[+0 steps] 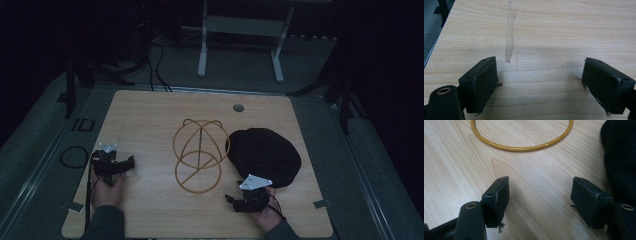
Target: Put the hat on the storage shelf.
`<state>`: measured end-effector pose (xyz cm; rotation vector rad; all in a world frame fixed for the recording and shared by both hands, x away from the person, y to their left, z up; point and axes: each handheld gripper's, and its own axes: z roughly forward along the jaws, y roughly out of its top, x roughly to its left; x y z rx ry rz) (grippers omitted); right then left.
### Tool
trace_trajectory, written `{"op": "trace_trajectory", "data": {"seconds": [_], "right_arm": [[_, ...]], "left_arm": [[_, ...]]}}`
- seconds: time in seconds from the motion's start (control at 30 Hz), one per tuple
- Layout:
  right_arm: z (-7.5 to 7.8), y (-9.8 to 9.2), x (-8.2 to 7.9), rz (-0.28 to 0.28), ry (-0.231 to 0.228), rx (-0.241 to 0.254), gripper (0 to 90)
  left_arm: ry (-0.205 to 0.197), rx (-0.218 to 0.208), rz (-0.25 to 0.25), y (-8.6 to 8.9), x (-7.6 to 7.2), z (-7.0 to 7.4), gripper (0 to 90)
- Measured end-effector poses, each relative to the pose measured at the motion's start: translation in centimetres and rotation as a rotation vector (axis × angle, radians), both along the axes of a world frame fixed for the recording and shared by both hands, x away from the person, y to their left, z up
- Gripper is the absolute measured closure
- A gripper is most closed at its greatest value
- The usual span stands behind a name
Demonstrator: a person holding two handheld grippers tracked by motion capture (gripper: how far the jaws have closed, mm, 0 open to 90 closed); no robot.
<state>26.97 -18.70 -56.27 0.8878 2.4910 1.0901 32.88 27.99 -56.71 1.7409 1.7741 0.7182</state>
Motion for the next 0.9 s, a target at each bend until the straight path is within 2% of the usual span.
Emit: {"op": "trace_trajectory", "data": {"seconds": [0.13, 0.17, 0.27, 0.5, 0.6, 0.63, 0.67, 0.7, 0.9], "right_arm": [[0.0, 0.0, 0.0, 0.000, 0.001, -0.002, 28.5], [0.0, 0.0, 0.1, -0.013, 0.004, -0.007, 23.2], [-0.1, 0.1, 0.1, 0.000, 0.011, -0.015, 19.1], [0.0, 0.1, 0.2, 0.007, 0.012, -0.016, 19.1], [0.0, 0.1, 0.1, -0.001, 0.018, -0.021, 21.3], [0.5, 0.3, 0.1, 0.018, 0.038, -0.046, 28.4], [0.5, 0.3, 0.1, 0.018, 0.038, -0.046, 28.4], [0.7, 0.3, 0.1, 0.042, 0.048, -0.059, 30.8], [1.6, 0.3, 0.4, 0.069, 0.047, -0.091, 32.2]], "left_arm": [[0.000, 0.000, 0.000, 0.0, 0.0, 0.0, 13.1], [0.001, 0.000, 0.000, 0.0, 0.0, 0.0, 13.1], [0.000, 0.000, 0.000, 0.0, 0.0, 0.0, 13.1], [0.001, 0.000, 0.000, 0.0, 0.0, 0.0, 13.1], [0.000, 0.000, 0.000, 0.0, 0.0, 0.0, 13.1], [0.000, 0.000, 0.000, 0.0, 0.0, 0.0, 13.1], [0.000, 0.000, 0.000, 0.0, 0.0, 0.0, 13.1], [0.000, 0.000, 0.000, 0.0, 0.0, 0.0, 13.1], [0.000, 0.000, 0.000, 0.0, 0.0, 0.0, 13.1]]}}
